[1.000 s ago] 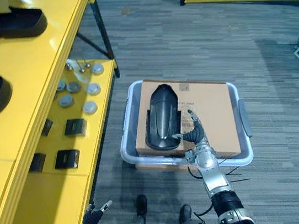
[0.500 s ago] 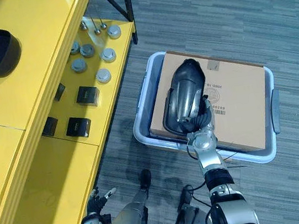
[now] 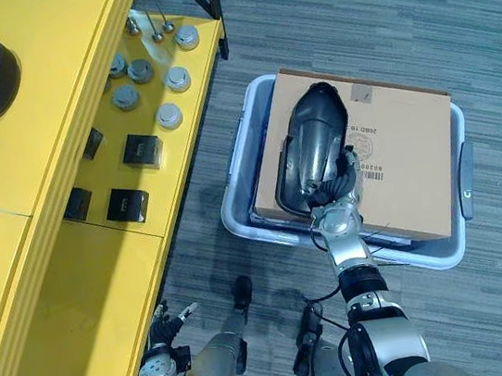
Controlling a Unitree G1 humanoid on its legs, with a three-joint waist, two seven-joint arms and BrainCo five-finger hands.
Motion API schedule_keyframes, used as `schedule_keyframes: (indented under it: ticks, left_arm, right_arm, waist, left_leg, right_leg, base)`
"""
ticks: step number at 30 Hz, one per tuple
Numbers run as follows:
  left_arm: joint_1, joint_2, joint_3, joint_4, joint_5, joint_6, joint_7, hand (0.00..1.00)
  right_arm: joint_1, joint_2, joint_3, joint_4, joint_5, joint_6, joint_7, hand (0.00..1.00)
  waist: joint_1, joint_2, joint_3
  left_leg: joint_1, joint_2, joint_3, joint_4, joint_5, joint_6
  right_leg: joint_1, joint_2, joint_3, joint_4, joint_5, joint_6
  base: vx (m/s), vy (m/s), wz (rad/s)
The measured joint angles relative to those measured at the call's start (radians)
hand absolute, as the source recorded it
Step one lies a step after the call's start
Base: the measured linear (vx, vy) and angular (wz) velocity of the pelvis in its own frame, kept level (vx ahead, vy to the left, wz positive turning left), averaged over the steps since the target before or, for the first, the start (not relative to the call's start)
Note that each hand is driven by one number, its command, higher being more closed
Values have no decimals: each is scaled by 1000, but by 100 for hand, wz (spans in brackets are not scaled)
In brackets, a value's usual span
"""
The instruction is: Walk over and take plastic housings, then place them on the shelf
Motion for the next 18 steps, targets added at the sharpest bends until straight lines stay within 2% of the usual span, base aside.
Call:
schedule_keyframes:
  ticks: [3, 8, 18]
  left_arm:
    - [0, 0, 0, 0, 0, 0, 0, 0]
    - [1, 1, 2, -1, 1, 1, -1, 0]
    - [10, 3, 3, 3, 2, 5, -1, 0]
  right_arm:
    - [62, 6, 1, -79, -1, -4, -1, 0]
    - [165, 28, 1, -189, -21, -41, -5, 0]
    - [234, 39, 2, -261, -39, -42, -30, 0]
  waist:
    - [-1, 0, 0]
    - [-5, -1, 0]
    - [-4, -14, -8]
  left_leg:
    - [0, -1, 1, 0, 0, 0]
    - [9, -3, 2, 0, 0, 0]
    - [9, 0, 4, 0, -4, -5]
  right_leg:
    - [0, -1, 4, -1, 0, 0]
    - [10, 0, 4, -2, 0, 0]
    - [11, -1, 7, -3, 2, 3]
  base:
    - [34, 5, 0]
    - [0, 0, 0]
    - [-18, 10, 0]
